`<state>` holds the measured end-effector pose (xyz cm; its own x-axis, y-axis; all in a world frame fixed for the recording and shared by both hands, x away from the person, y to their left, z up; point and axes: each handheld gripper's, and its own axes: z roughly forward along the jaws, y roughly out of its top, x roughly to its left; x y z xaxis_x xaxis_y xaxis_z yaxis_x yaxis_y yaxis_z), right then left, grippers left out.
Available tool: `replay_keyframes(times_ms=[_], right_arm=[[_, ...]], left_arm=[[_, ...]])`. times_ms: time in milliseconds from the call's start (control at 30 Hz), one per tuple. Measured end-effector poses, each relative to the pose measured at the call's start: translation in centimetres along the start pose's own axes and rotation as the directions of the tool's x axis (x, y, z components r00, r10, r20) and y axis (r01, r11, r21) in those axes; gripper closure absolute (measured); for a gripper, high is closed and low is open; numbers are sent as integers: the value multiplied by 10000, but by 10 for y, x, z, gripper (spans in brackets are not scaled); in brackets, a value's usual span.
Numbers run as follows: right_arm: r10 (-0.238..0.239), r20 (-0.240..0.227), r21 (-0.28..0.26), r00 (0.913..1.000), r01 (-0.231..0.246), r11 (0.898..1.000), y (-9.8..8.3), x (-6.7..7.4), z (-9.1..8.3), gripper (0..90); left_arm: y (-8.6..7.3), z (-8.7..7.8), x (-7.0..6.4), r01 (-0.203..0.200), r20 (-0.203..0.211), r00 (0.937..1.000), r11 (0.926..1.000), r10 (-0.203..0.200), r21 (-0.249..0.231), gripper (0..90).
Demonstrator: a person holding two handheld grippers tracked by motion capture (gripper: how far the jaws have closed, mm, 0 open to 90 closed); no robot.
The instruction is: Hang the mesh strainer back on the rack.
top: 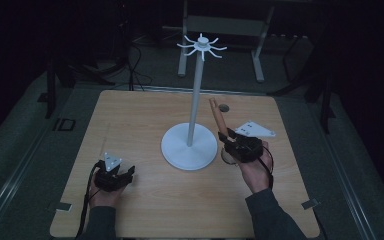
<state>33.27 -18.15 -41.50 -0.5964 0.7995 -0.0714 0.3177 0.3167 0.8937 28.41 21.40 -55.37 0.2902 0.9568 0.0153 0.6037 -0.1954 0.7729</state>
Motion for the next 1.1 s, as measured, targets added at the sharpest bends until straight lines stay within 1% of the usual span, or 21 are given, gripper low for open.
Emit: replay_keyframes(times_ms=[200,433,467,500,833,1100], right_arm=[[4,-24,-149,10000,-4,9999,4,1,-2,696],[150,-98,-326,9998,-153,9994,7,0,-4,695],[271,-196,-446,9994,-279,9986,9,0,-4,696],[300,-220,-480,9993,-310,9984,9,0,-5,696],[300,-258,-802,9992,-320,9963,17,2,-7,695],[346,-326,-1080,9989,-379,9934,21,0,-9,695]], left_arm=[[0,0,0,11,3,10000,10000,-11,-9,413],[0,0,0,-9,15,10000,10000,9,21,412],[0,0,0,16,15,10000,10000,-16,-1,412],[0,0,0,30,21,10000,10000,-30,-7,412],[0,0,0,21,29,10000,10000,-21,28,409],[0,0,1,-16,23,10000,10000,16,33,409]])
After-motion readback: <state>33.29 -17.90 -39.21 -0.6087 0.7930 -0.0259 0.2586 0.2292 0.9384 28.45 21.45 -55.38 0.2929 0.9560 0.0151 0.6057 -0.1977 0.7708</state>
